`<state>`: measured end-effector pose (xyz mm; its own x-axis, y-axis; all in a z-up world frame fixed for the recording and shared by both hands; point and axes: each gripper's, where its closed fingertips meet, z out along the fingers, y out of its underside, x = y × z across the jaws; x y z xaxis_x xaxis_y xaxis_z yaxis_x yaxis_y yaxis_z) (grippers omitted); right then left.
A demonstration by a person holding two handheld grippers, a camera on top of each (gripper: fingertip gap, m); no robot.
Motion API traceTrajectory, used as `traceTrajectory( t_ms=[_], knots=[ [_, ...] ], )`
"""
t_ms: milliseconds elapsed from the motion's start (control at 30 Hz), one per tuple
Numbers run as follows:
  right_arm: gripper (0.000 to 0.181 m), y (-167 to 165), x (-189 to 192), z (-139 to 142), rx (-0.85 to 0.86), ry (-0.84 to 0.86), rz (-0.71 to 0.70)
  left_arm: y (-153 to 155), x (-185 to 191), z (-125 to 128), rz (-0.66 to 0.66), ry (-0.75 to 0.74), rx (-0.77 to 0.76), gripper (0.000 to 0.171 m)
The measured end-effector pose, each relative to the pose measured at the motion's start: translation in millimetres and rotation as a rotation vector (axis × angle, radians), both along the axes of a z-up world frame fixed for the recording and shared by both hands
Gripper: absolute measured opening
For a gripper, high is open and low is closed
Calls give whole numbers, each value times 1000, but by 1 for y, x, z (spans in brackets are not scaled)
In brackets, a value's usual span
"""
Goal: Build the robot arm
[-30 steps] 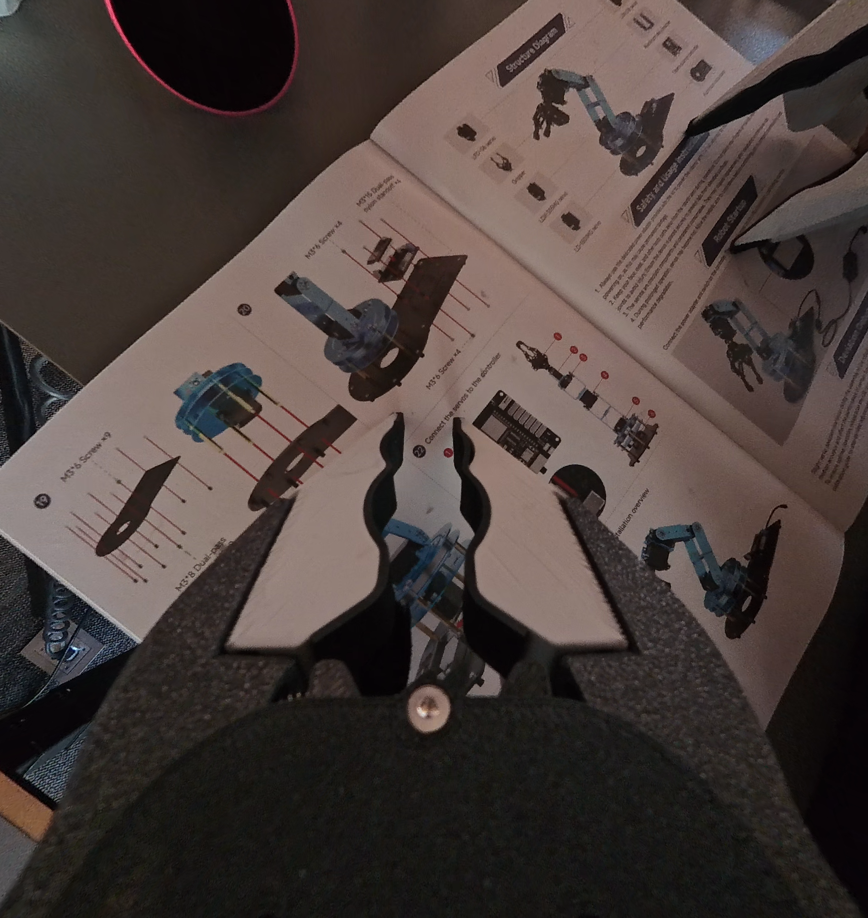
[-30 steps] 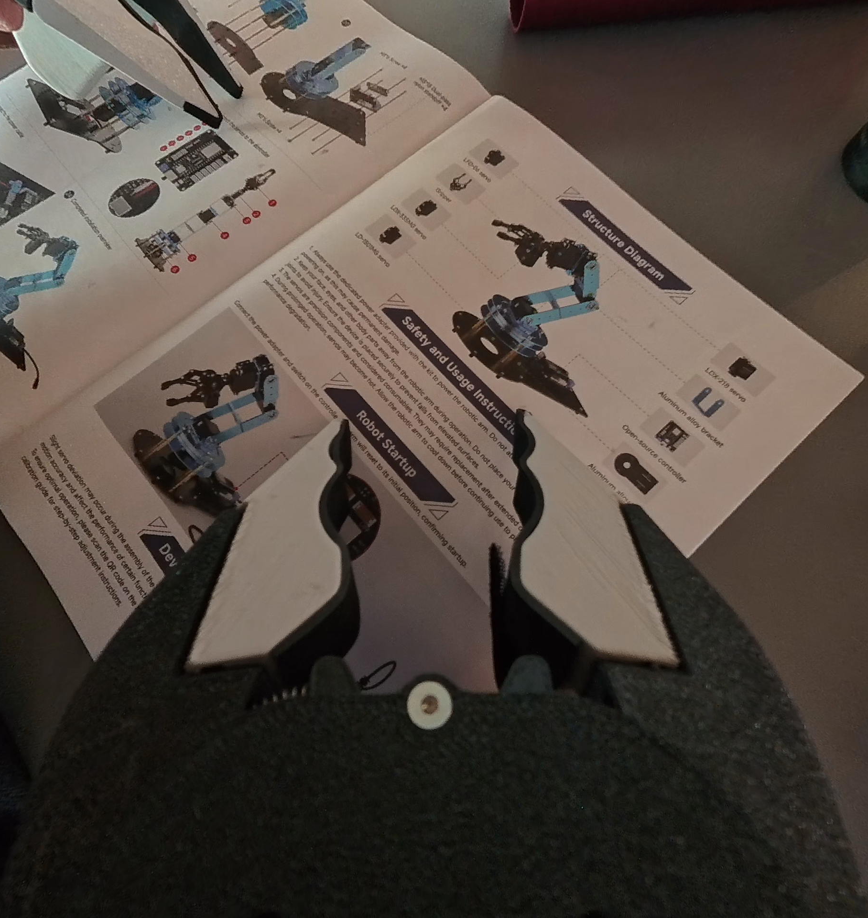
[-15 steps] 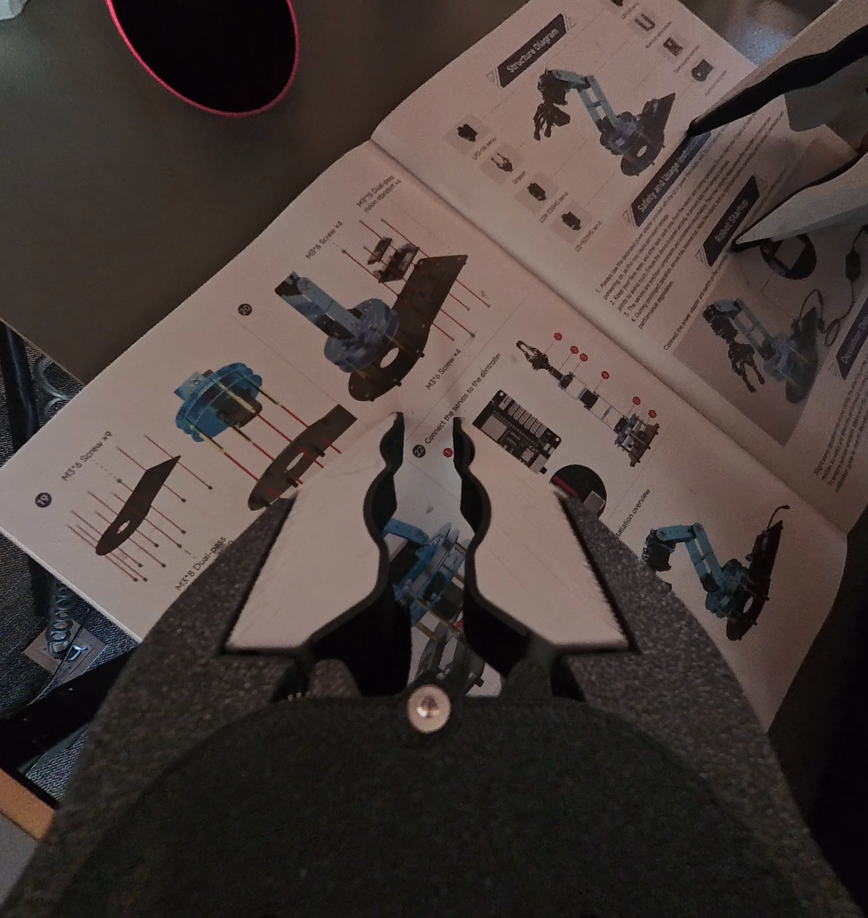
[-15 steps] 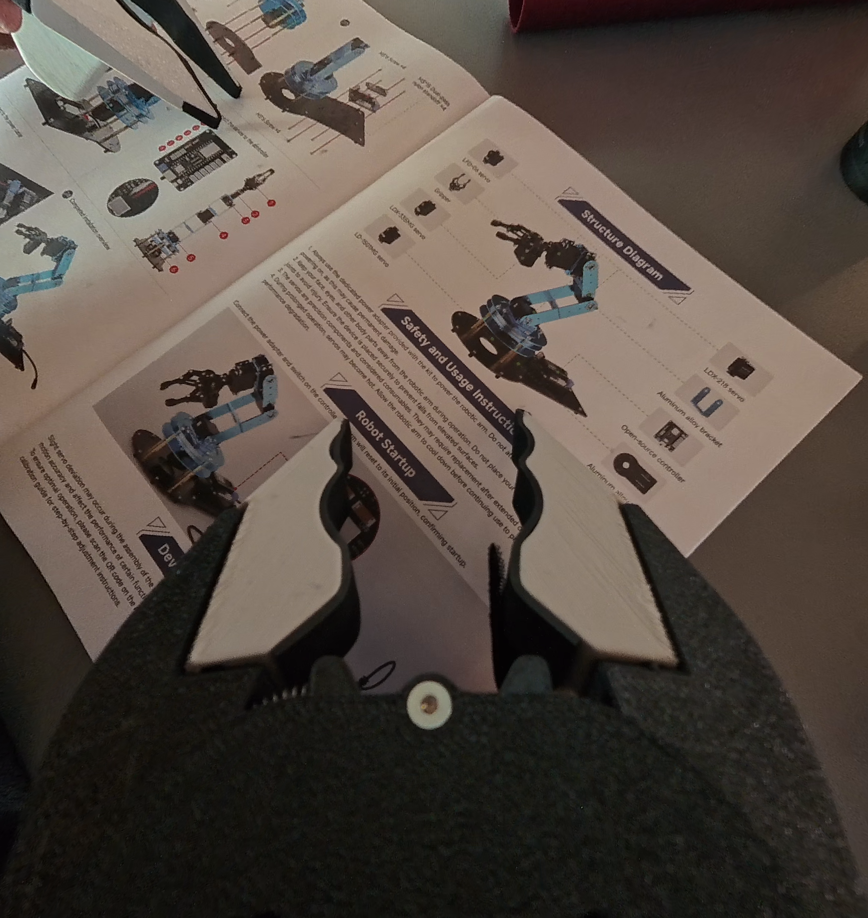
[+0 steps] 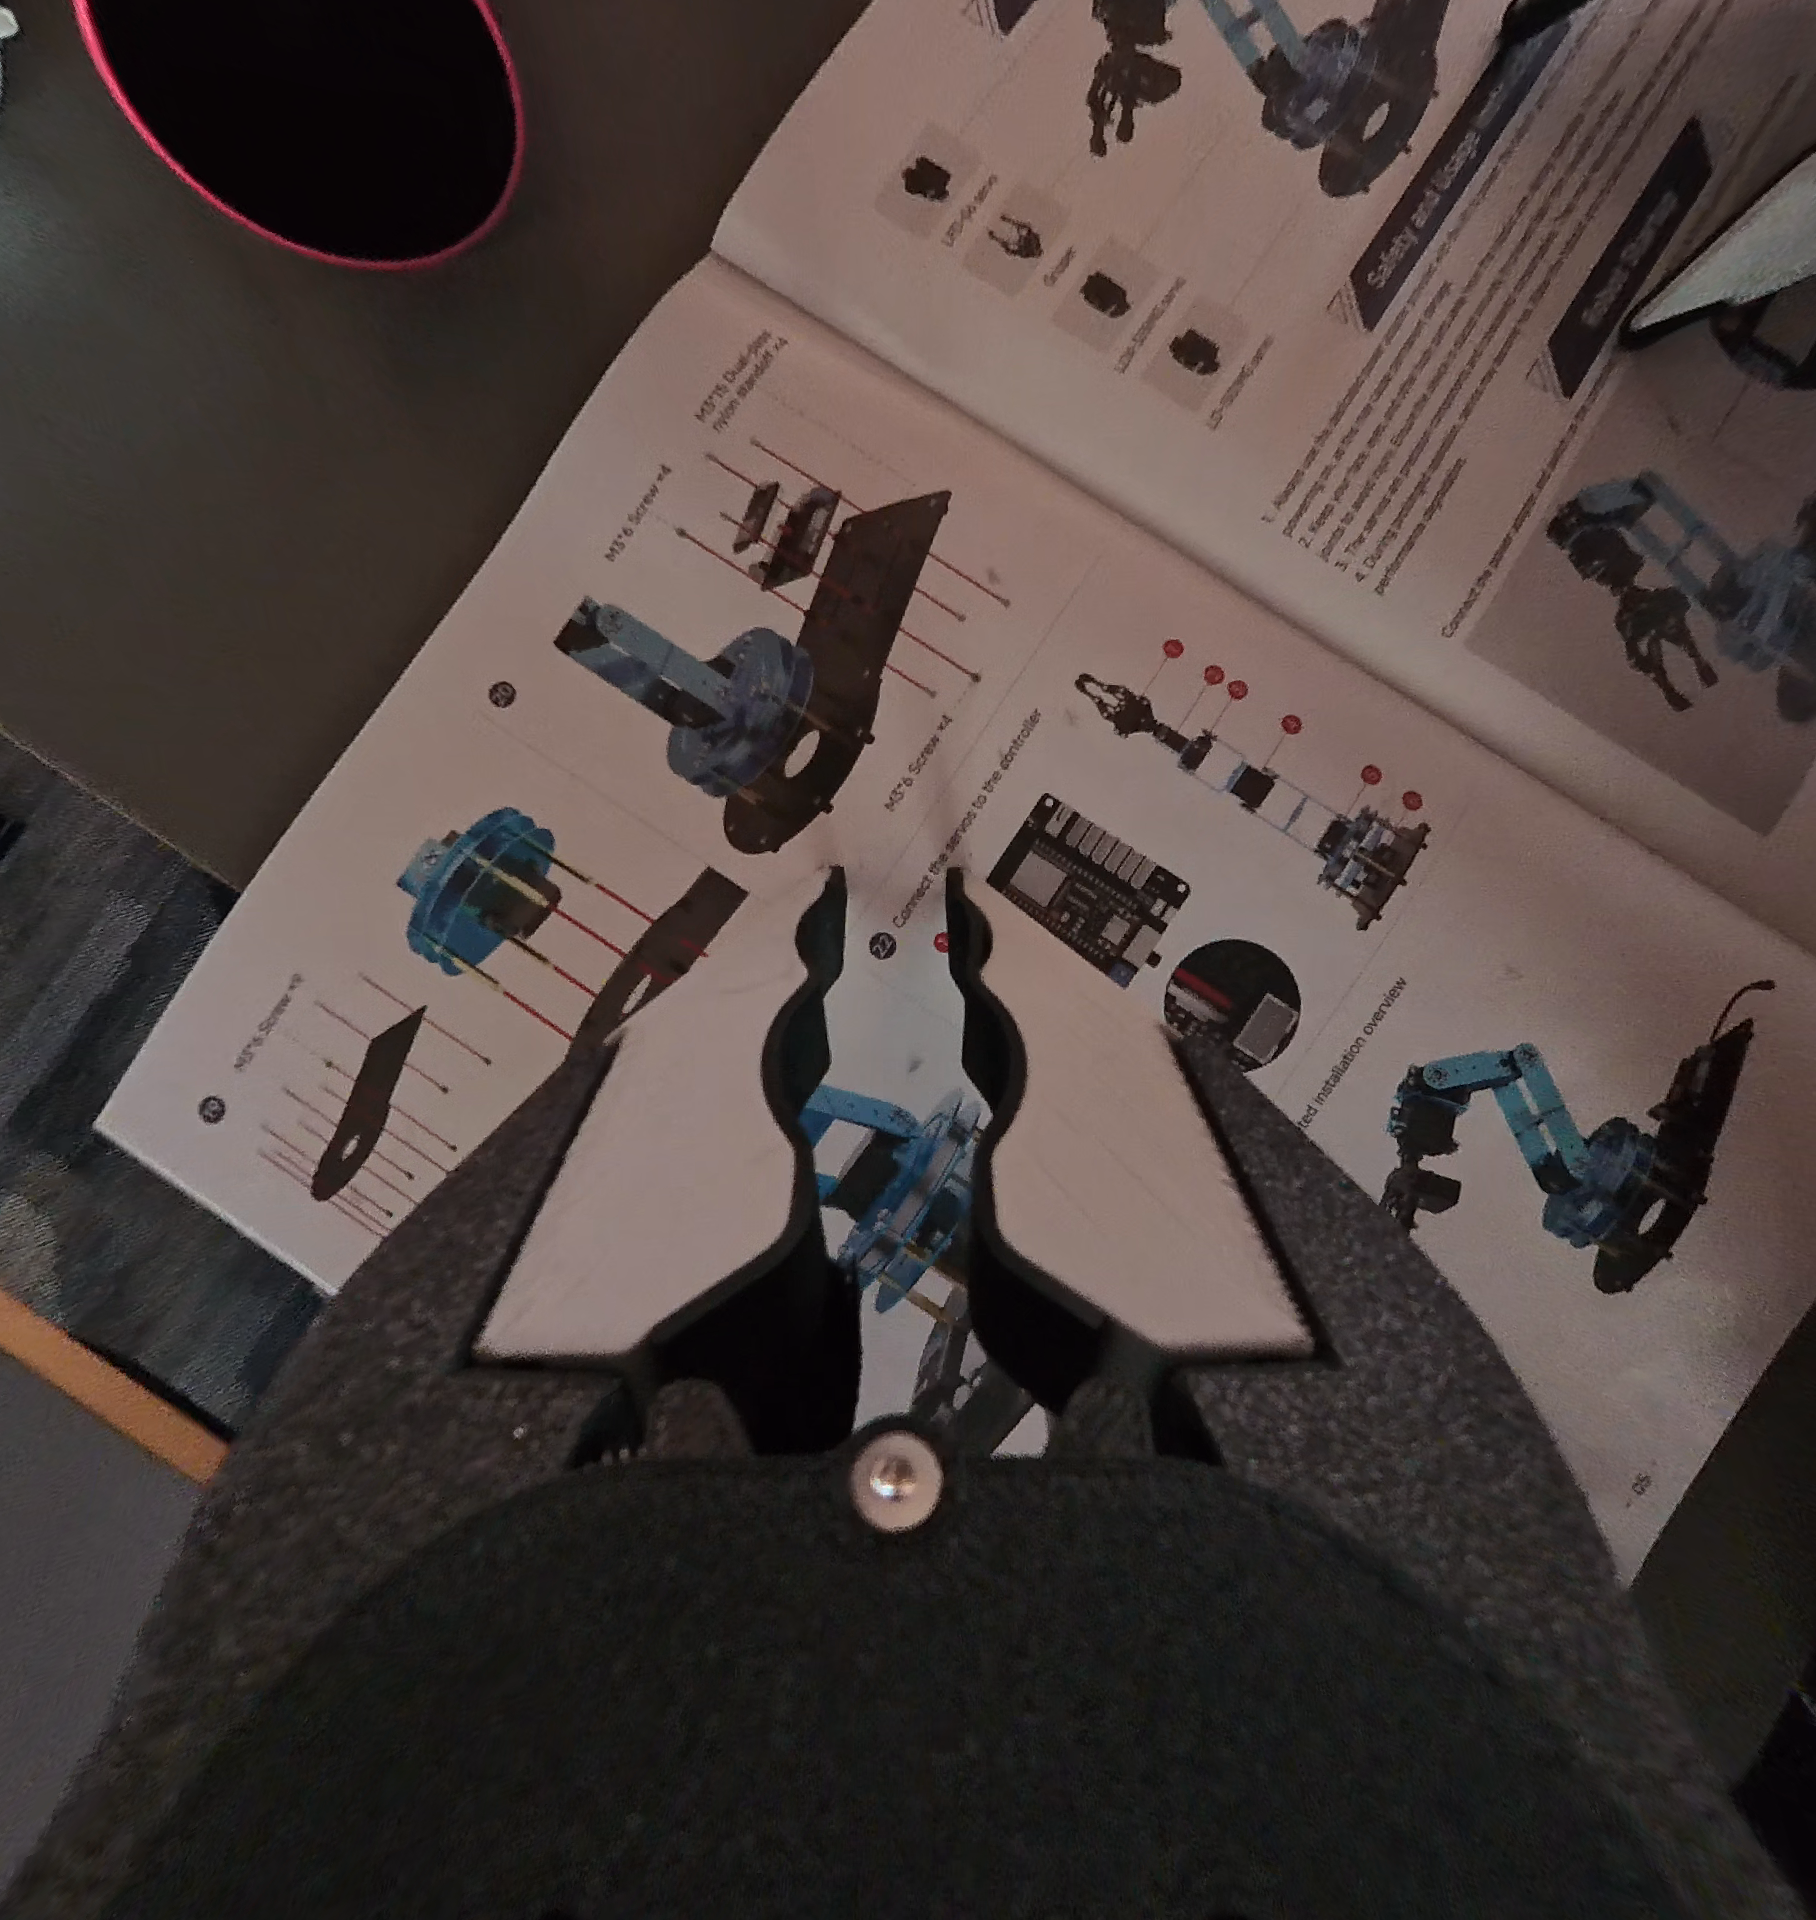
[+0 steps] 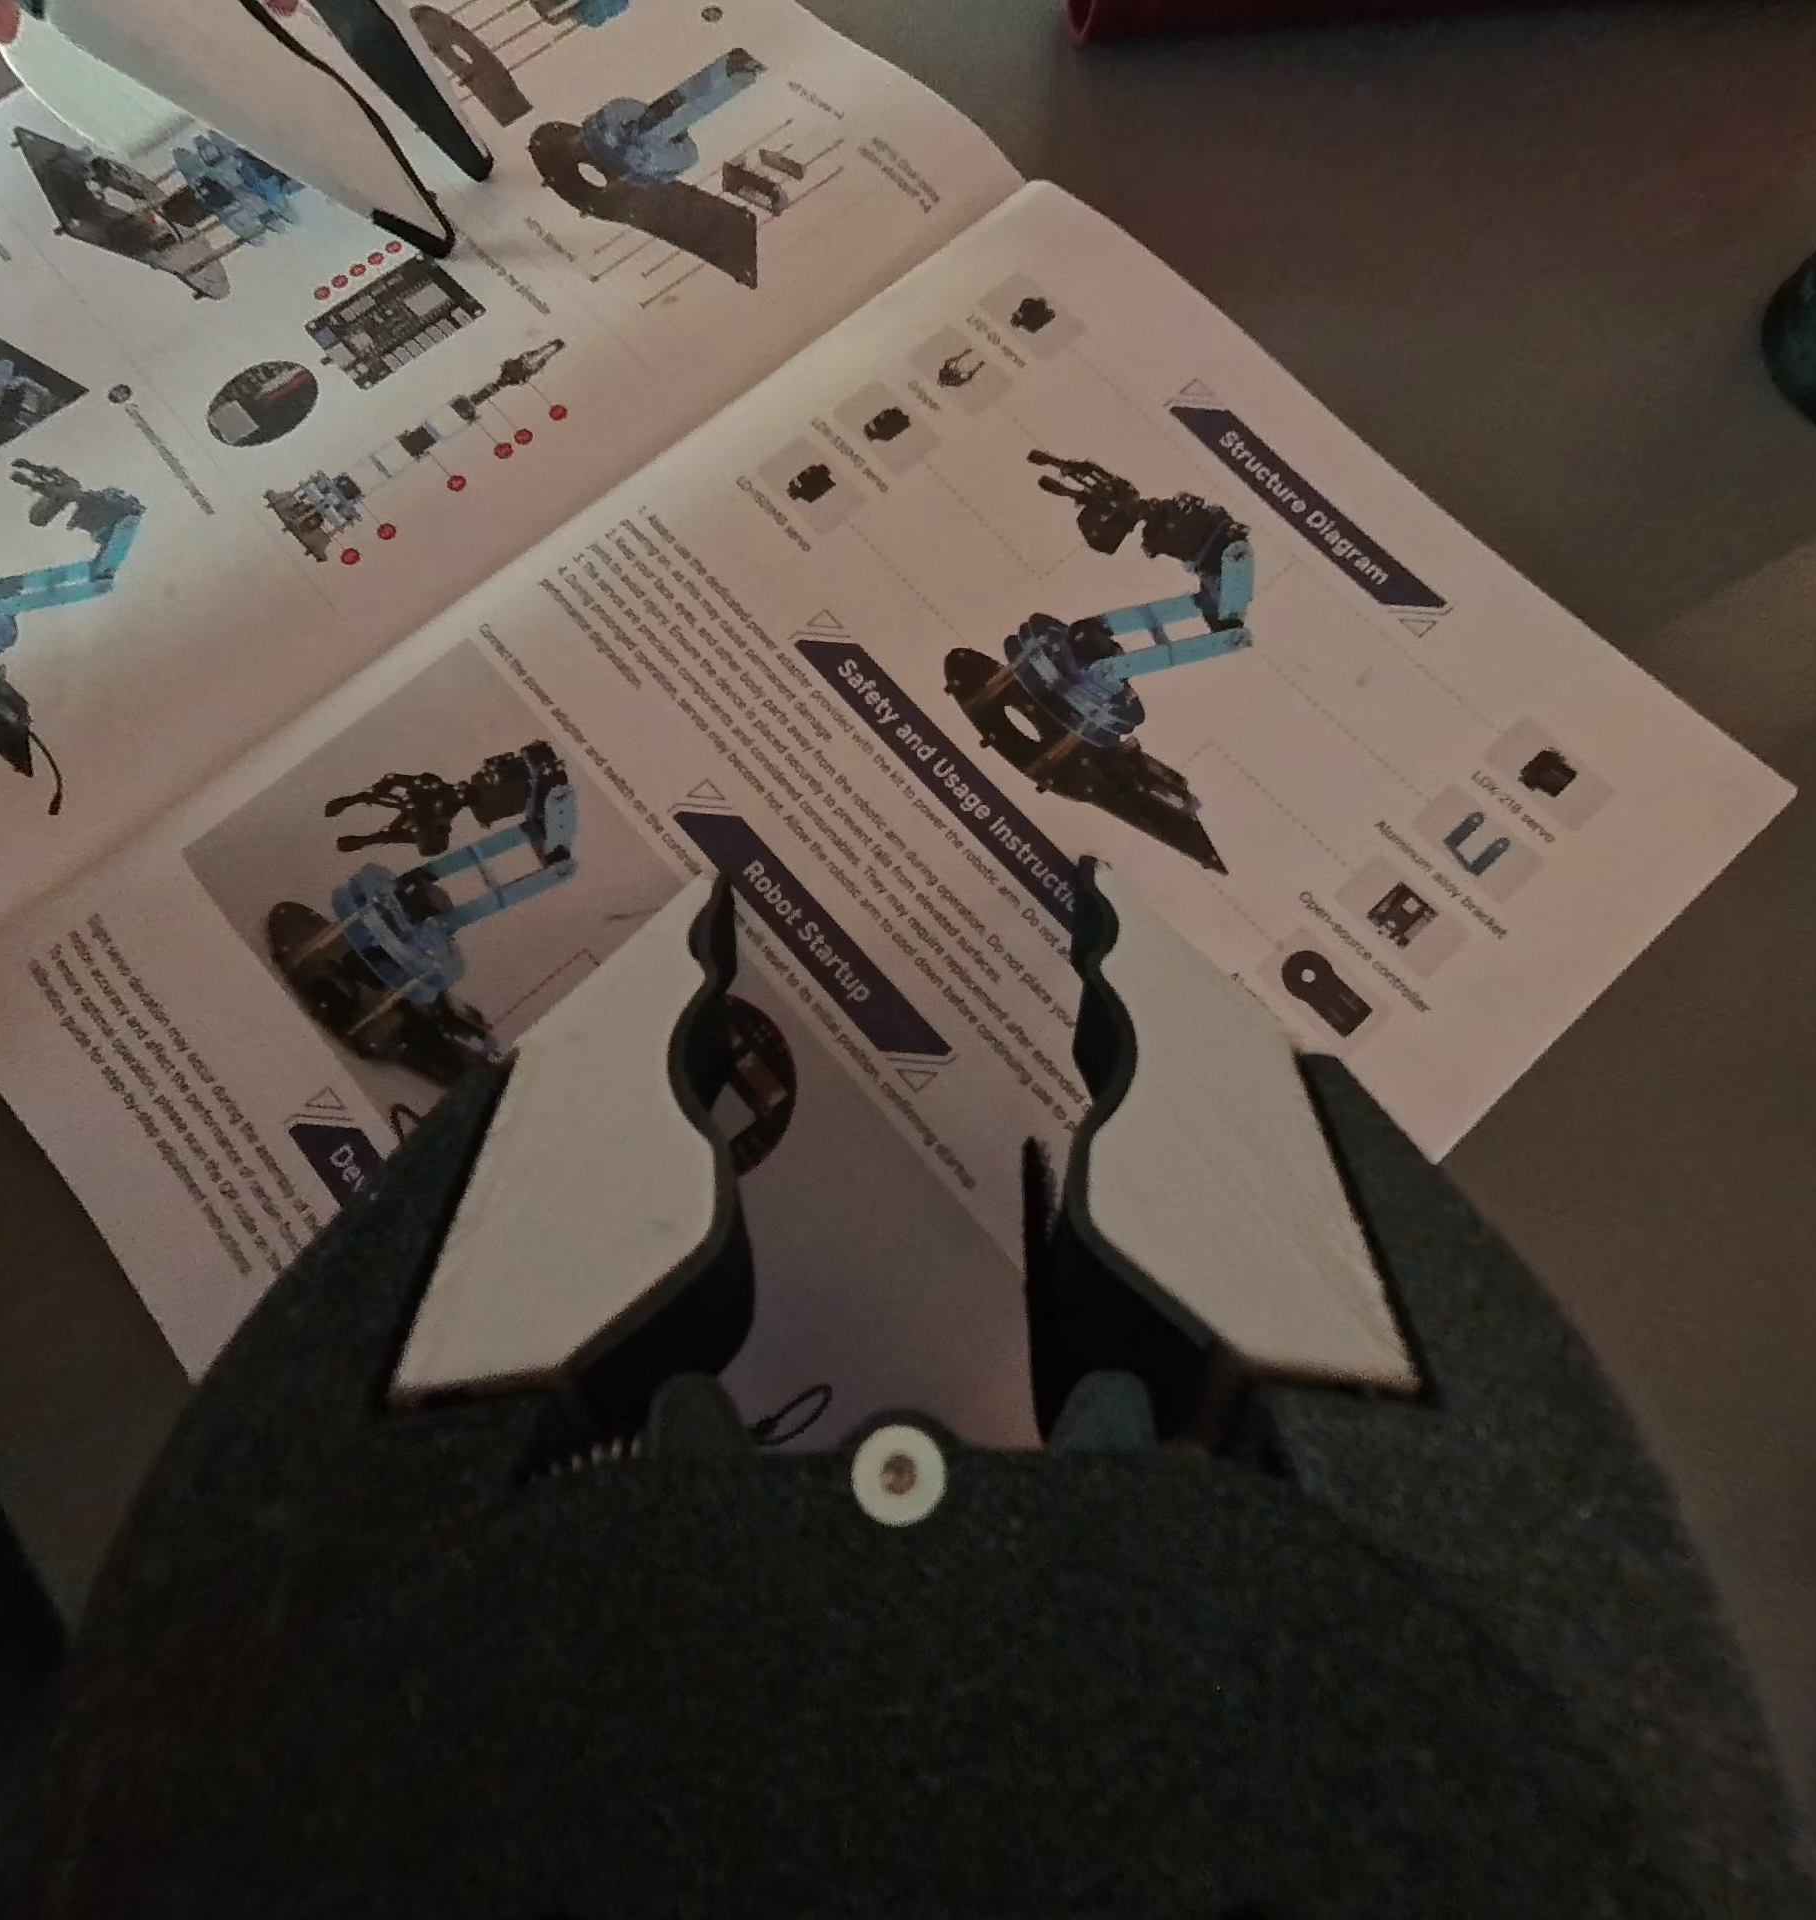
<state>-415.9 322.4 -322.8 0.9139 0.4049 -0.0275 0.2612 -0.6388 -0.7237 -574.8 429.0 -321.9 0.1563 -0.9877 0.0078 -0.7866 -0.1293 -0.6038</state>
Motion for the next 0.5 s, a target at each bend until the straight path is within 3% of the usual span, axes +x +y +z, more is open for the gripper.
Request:
traceTrajectory(
  t_ms=[167,233,300,367,500],
  knots=[
    [64,0,0,1,2,-13,-22,0,0,0,42,51,11,18],
    [54,-4,-4,3,-17,-28,-28,-1,0,0,56,81,13,17],
    [50,-12,-14,19,34,19,-30,-1,0,0,78,114,9,17],
    [39,-31,-20,48,133,112,-23,-1,0,0,100,137,1,16],
    [47,-103,5,72,152,193,-43,0,0,0,175,144,-53,16]
  ],
)
